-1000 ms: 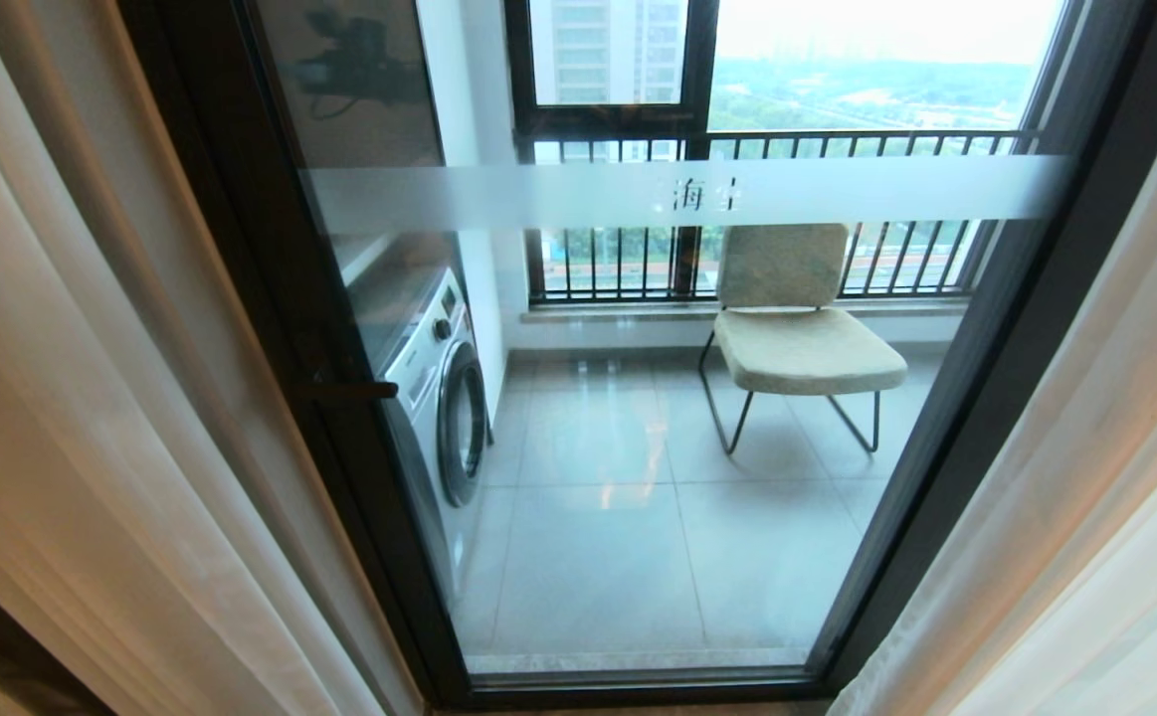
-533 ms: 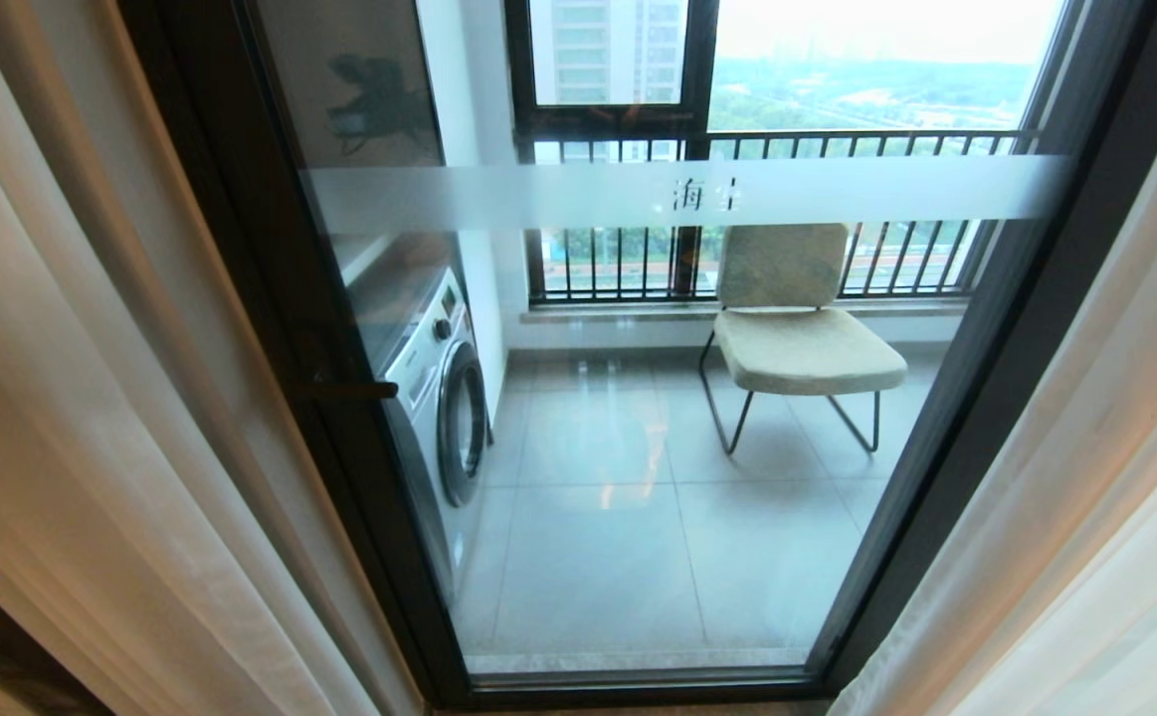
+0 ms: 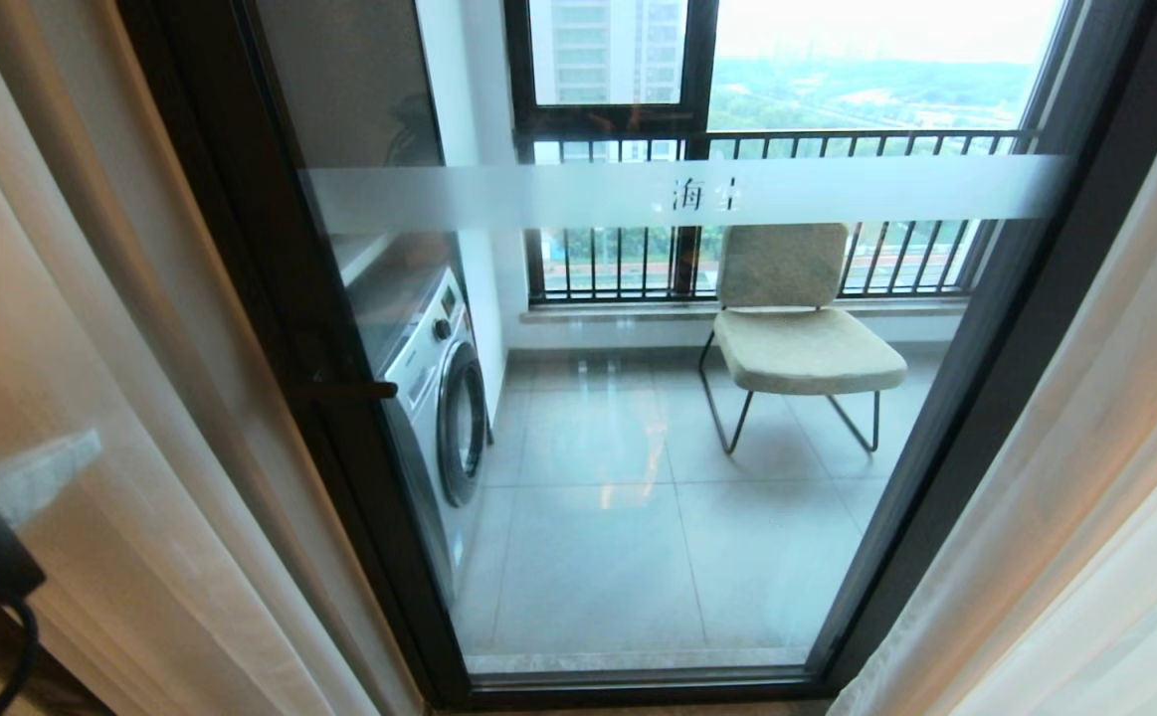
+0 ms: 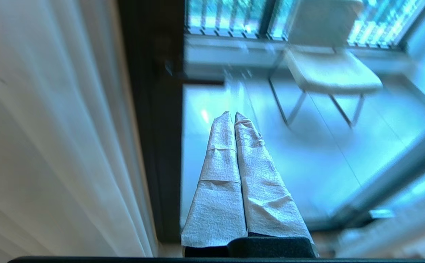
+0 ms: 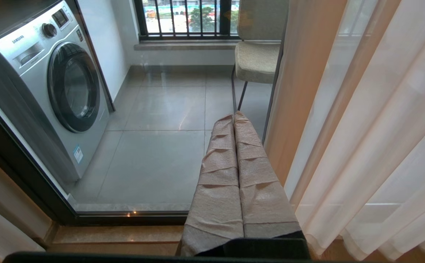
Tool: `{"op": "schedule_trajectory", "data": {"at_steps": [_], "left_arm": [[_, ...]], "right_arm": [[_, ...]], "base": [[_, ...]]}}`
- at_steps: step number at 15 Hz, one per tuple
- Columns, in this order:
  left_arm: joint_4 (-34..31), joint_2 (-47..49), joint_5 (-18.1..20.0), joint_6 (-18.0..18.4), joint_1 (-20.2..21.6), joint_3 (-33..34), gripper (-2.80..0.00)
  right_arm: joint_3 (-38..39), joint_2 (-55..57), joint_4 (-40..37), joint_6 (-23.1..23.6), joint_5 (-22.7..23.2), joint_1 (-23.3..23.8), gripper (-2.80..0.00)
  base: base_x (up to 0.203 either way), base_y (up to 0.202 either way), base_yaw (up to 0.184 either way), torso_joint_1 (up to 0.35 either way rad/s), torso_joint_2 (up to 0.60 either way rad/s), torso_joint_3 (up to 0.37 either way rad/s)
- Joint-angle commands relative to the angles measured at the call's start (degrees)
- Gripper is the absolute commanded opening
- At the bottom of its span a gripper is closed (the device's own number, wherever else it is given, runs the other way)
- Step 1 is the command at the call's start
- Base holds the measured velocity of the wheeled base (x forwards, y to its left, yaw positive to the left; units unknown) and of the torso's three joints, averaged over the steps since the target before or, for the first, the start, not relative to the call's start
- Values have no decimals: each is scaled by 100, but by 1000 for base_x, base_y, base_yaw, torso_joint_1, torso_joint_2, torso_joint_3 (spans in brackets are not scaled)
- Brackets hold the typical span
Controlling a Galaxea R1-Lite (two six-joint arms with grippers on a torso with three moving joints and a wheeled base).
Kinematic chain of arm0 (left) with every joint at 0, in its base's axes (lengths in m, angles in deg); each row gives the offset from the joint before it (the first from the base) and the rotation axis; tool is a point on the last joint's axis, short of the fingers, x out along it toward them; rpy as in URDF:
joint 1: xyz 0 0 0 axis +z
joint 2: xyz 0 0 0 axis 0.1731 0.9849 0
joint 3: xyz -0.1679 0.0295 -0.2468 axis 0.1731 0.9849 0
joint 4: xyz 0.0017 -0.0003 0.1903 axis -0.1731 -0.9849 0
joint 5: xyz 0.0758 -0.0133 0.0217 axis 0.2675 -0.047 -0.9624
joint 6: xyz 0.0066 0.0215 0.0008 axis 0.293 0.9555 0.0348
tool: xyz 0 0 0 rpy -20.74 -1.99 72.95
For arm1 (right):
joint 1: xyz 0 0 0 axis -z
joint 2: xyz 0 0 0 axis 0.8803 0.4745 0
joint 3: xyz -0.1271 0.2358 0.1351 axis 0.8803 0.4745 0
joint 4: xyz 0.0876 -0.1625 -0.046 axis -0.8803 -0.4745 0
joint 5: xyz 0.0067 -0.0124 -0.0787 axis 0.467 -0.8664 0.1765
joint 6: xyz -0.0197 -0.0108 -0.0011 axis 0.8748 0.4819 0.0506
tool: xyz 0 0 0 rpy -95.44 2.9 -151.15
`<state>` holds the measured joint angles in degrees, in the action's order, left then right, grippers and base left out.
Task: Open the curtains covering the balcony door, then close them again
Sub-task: Pull the inner curtains open on both sides
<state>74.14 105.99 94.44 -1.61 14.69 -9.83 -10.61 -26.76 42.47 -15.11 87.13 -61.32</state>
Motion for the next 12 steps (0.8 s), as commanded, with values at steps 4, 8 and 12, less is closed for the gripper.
{"op": "schedule_trajectory", "data": {"at_steps": [4,8,12], "left_arm": [[-515,-2138,-693,-18,-704,1528,-280],[-1435,-3503,-779,26,-699,2000,-280],[-2063,-4069,-907,109,-411,2049,-280]], "right_arm": [[0,9,0,1,1,0,-280],[0,9,0,1,1,-2,-280],[0,9,0,1,1,0,-280]], "base": [[0,0,0,0,0,0],[0,0,0,0,0,0],[0,0,0,0,0,0]]}}
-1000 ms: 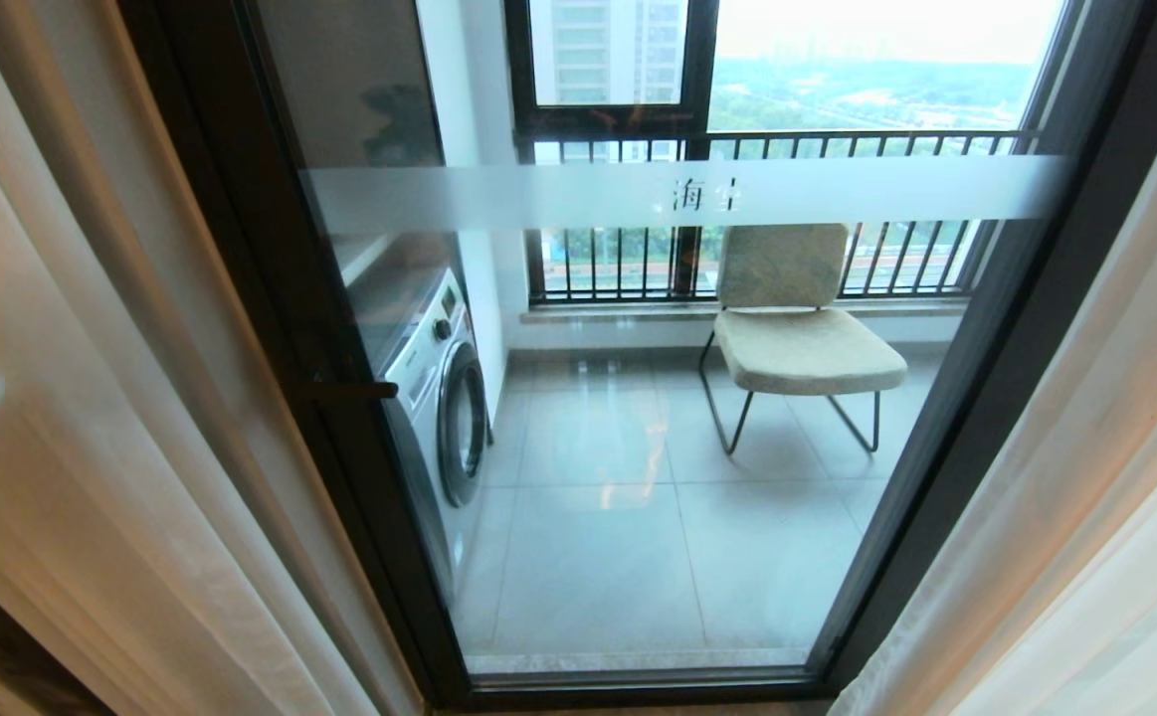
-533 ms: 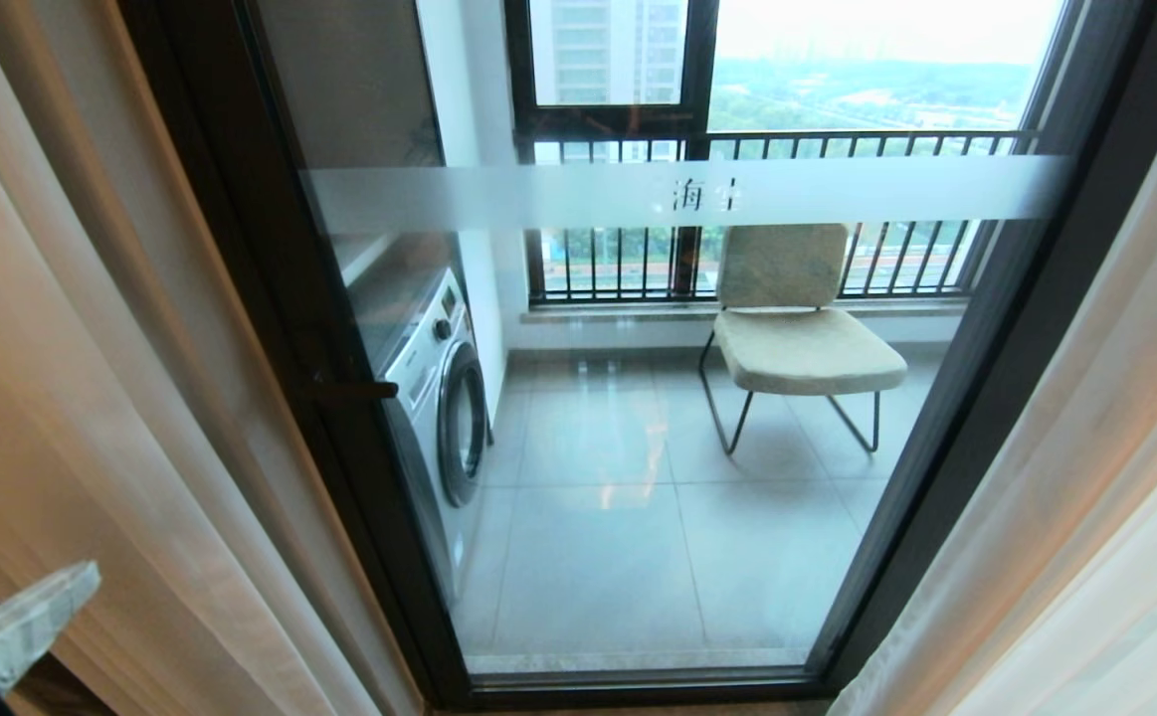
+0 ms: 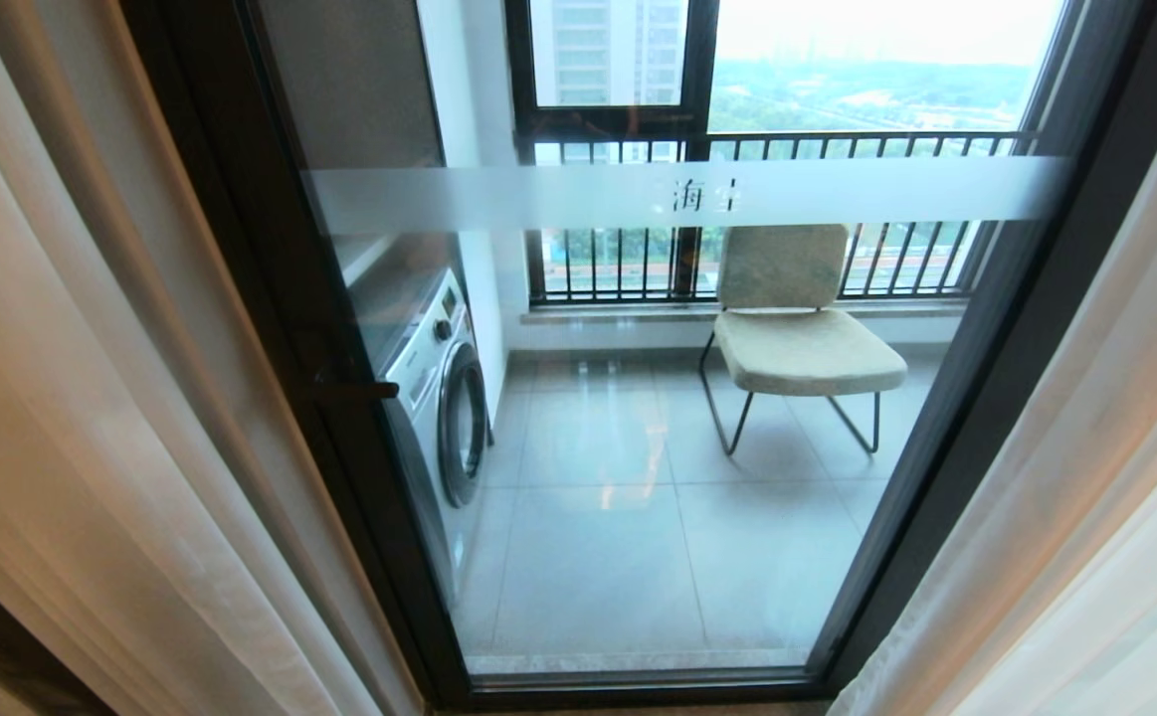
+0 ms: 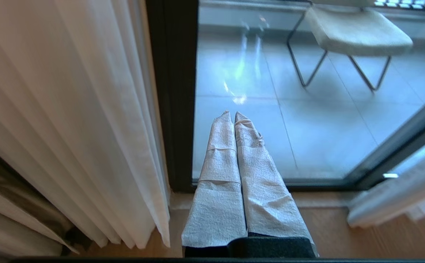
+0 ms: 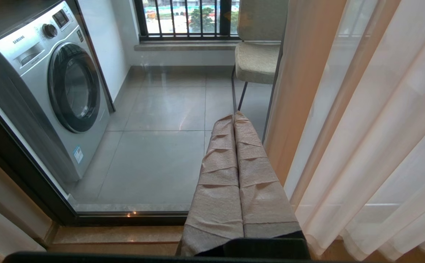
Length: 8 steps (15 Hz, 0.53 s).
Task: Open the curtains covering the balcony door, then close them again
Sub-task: Pull the inner curtains open on both sides
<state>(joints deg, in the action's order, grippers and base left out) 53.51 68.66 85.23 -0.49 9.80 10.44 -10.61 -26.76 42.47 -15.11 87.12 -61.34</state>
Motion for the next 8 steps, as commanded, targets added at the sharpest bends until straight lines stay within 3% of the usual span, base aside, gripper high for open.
{"op": "schedule_trajectory", "data": {"at_steps": [1,4,8], "left_arm": [[0,-337,14,-11,79,22,-280],[39,-363,-72,-341,70,30,-280],[-26,-367,-267,-359,79,30,-280]], "right_arm": [[0,9,0,2,1,2,-280],[0,9,0,2,1,2,-280],[0,9,0,2,1,2,-280]], "base": [[0,0,0,0,0,0],[0,0,0,0,0,0],[0,0,0,0,0,0]]}}
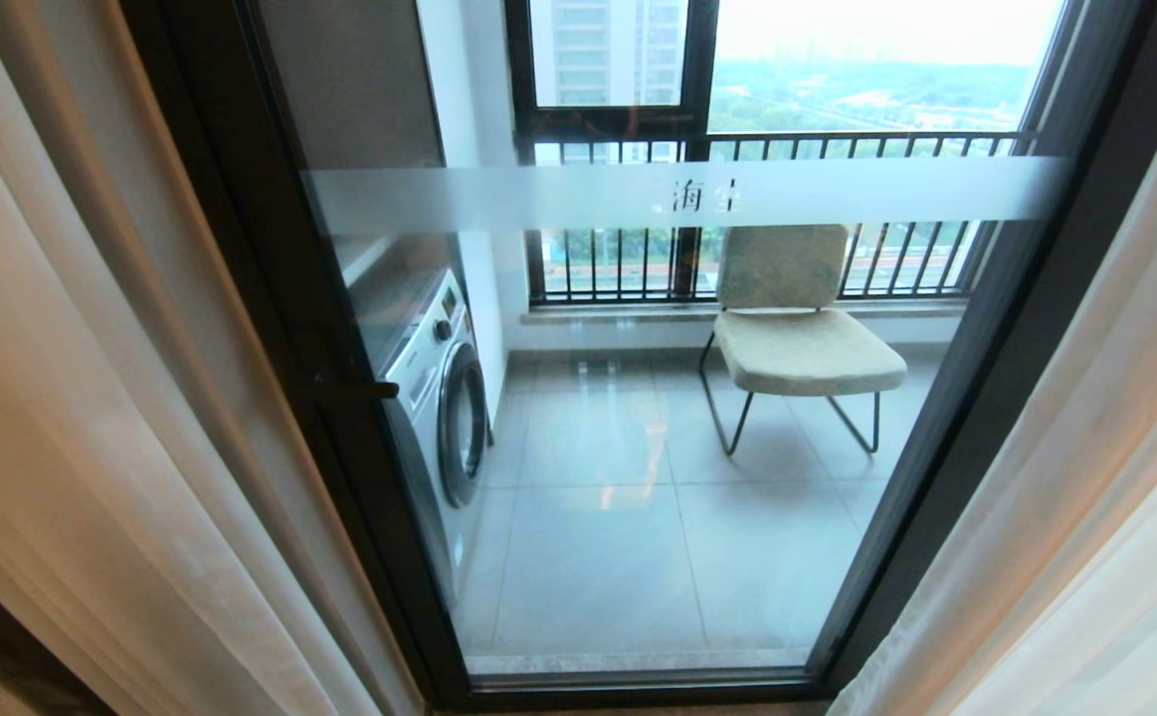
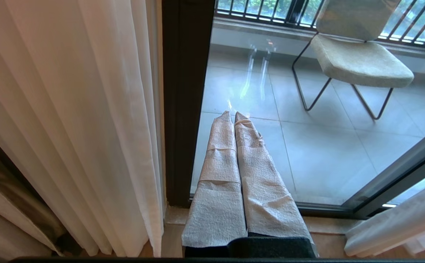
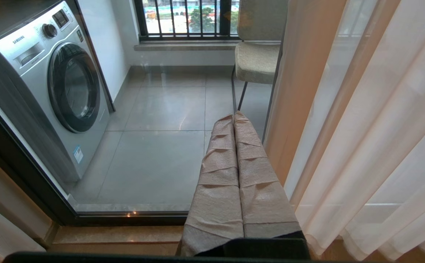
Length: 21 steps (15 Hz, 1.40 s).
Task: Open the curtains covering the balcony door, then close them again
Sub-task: Pull the inner curtains open on both sides
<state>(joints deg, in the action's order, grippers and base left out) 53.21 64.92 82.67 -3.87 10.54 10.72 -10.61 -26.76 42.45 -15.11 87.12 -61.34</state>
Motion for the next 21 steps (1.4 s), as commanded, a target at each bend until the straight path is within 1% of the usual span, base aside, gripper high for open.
{"op": "schedule_trajectory", "data": {"at_steps": [1,4,5,10,11,12,13,14,15,16,17,21], "left_arm": [[-11,-73,-20,-29,-9,0,-280],[-199,-863,-162,-114,-57,-53,-280],[-210,-956,-185,-131,-57,-59,-280],[-181,-956,-196,-68,-66,-59,-280],[-181,-956,-187,-124,-66,-52,-280],[-175,-956,-187,-285,-66,-50,-280],[-193,-956,-195,-254,-62,-58,-280],[-191,-956,-183,-27,-64,-68,-280],[-183,-956,-183,487,-64,-45,-280],[-205,-956,-110,874,-63,-17,-280],[-233,-956,-12,1011,-66,-6,-280],[-243,-956,-3,1029,-66,-6,-280]], "right_arm": [[0,9,2,2,1,2,-280],[0,9,2,2,1,2,-280],[0,9,2,2,1,2,-280],[0,9,2,2,1,2,-280],[0,9,2,2,1,2,-280],[0,9,2,2,1,2,-280],[0,9,2,2,1,-3,-280],[0,9,2,2,1,2,-280],[0,9,2,2,1,2,-280],[0,9,2,2,1,2,-280],[0,9,2,2,1,2,-280],[0,9,2,2,1,2,-280]], "base": [[0,0,0,0,0,0],[0,0,0,0,0,0],[0,0,0,0,0,0],[0,0,0,0,0,0],[0,0,0,0,0,0],[0,0,0,0,0,0],[0,0,0,0,0,0],[0,0,0,0,0,0],[0,0,0,0,0,0],[0,0,0,0,0,0],[0,0,0,0,0,0],[0,0,0,0,0,0]]}}
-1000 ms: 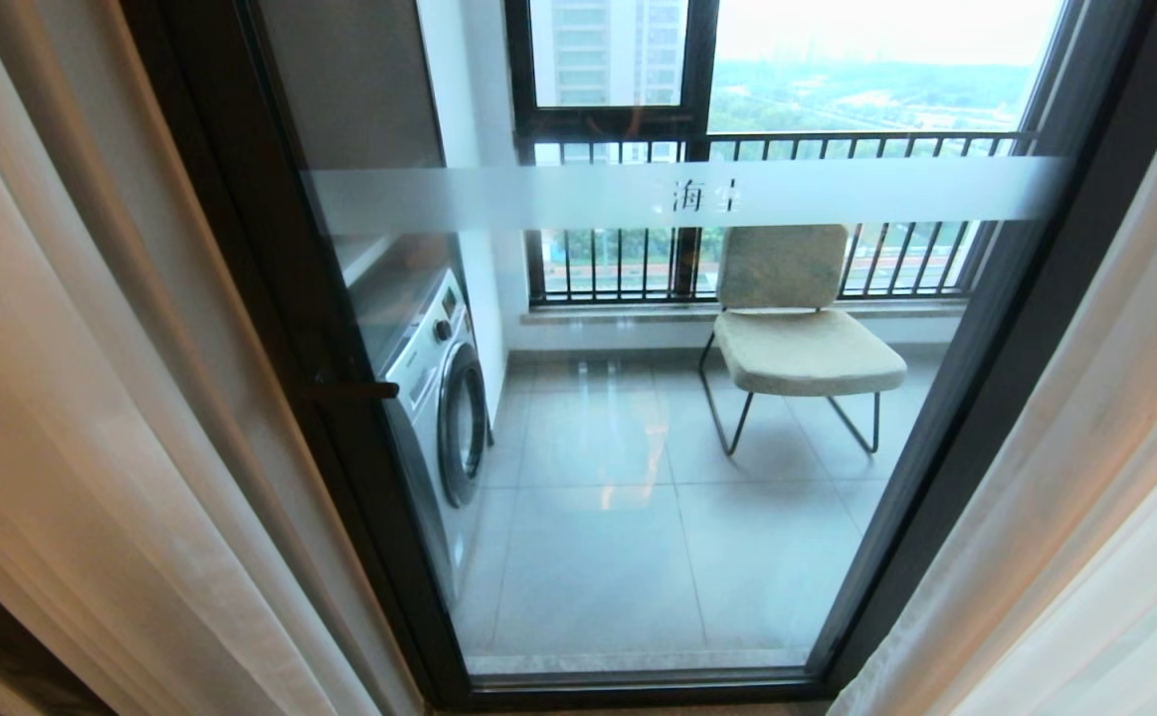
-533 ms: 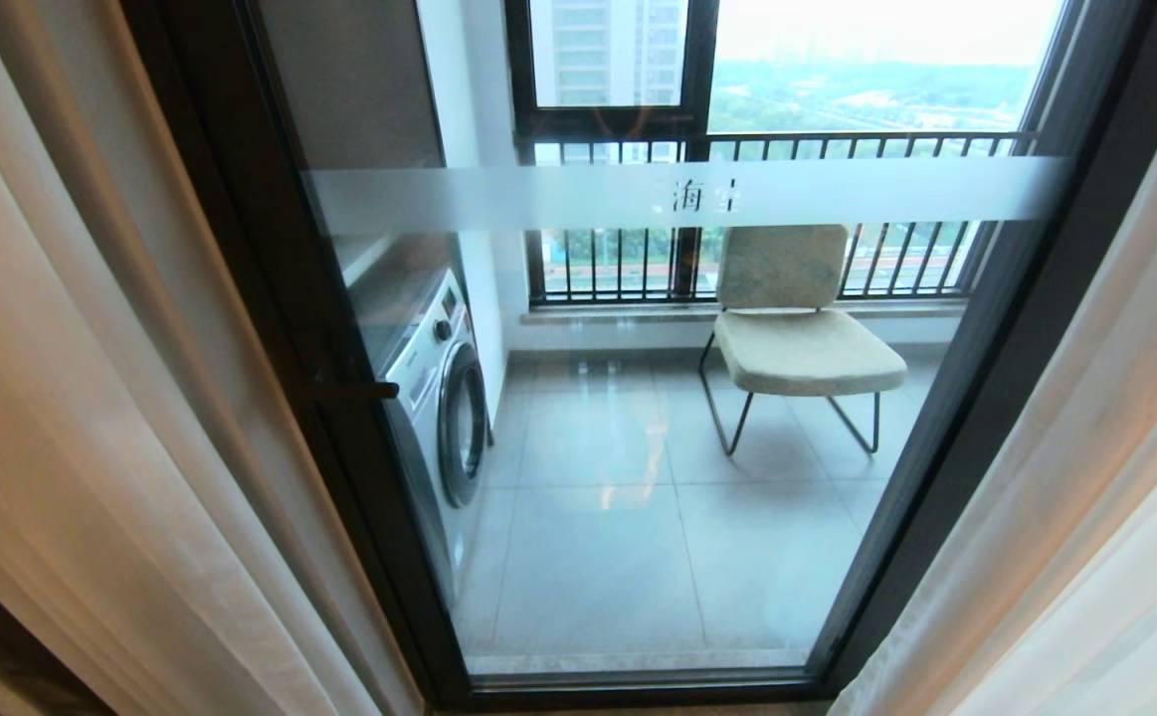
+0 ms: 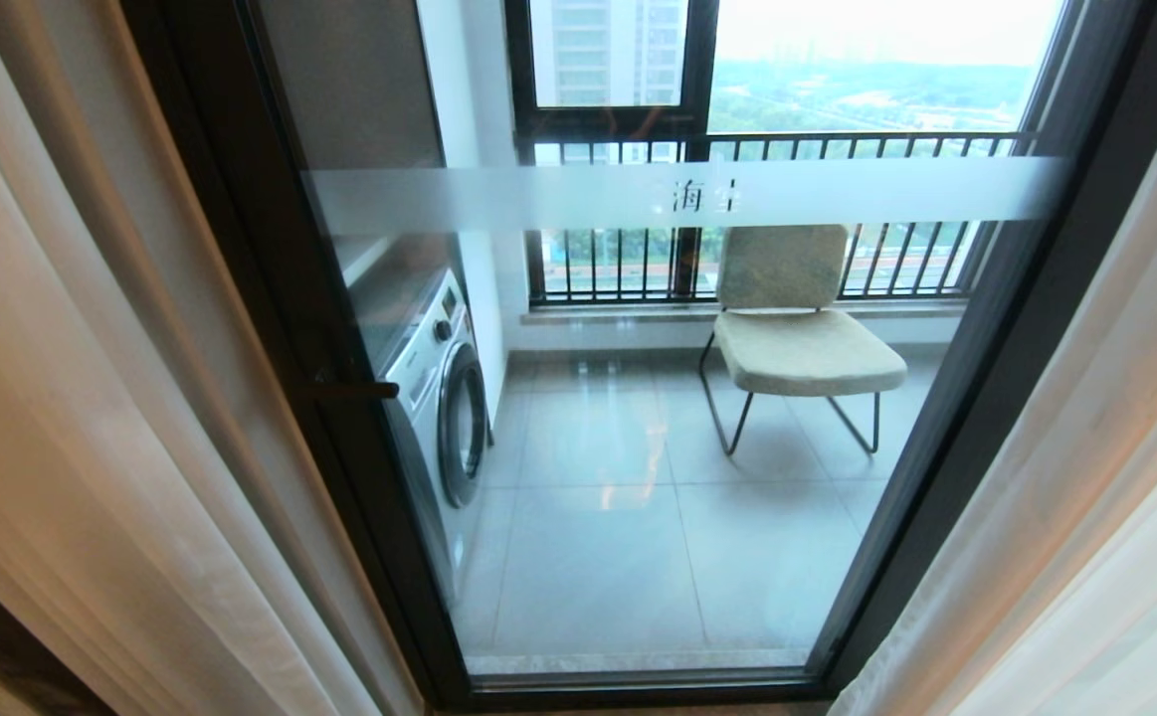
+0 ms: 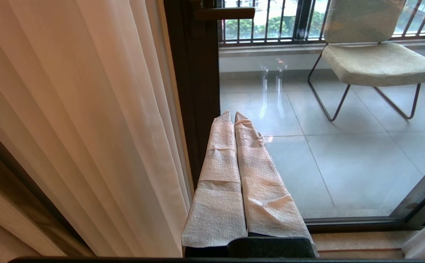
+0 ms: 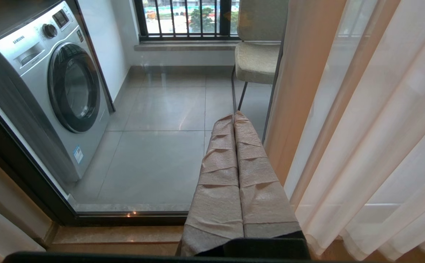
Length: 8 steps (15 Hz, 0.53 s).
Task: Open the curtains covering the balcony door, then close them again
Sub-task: Pull the inner curtains open on both sides
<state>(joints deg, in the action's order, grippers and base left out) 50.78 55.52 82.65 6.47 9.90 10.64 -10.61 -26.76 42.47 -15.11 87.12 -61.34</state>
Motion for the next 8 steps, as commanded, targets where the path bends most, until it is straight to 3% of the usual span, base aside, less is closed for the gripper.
{"op": "schedule_trajectory", "data": {"at_steps": [1,8], "left_arm": [[1,-16,0,-4,-1,1,-280],[1,-16,6,-22,-1,9,-280]], "right_arm": [[0,9,0,2,1,2,-280],[0,9,0,2,1,2,-280]], "base": [[0,0,0,0,0,0],[0,0,0,0,0,0]]}}
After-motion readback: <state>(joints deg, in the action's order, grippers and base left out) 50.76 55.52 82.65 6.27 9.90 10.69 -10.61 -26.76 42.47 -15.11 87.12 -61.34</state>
